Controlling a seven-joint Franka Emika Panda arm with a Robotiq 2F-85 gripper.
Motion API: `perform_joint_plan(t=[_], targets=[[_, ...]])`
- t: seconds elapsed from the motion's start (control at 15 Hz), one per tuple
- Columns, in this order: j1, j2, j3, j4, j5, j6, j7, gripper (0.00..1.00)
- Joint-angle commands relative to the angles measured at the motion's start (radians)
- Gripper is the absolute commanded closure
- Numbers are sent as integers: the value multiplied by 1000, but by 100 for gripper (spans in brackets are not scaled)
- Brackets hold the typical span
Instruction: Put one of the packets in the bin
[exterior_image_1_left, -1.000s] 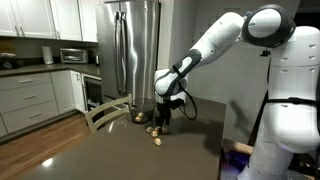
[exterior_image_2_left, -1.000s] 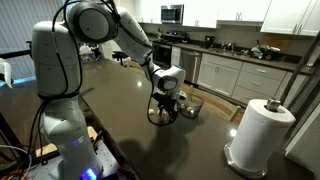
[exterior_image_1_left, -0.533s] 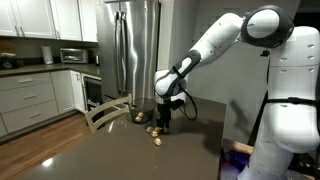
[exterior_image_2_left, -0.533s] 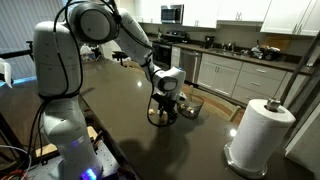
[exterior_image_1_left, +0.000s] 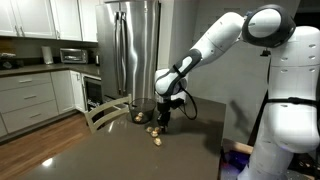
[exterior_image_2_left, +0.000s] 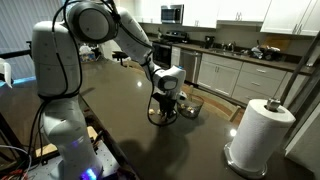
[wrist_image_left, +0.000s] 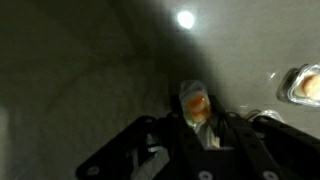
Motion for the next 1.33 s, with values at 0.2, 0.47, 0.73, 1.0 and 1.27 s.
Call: perform_joint_plan(t=[0.2, 0.47, 0.73, 1.0, 1.27], targets=[[-8, -44, 13, -5, -2, -76, -1, 94], [4, -91, 15, -11, -14, -147, 27, 95], [22, -172, 28, -14, -26, -233, 60, 95], [46, -247, 45, -3, -33, -312, 102, 95], [60, -293, 61, 14, -53, -345, 142, 95]])
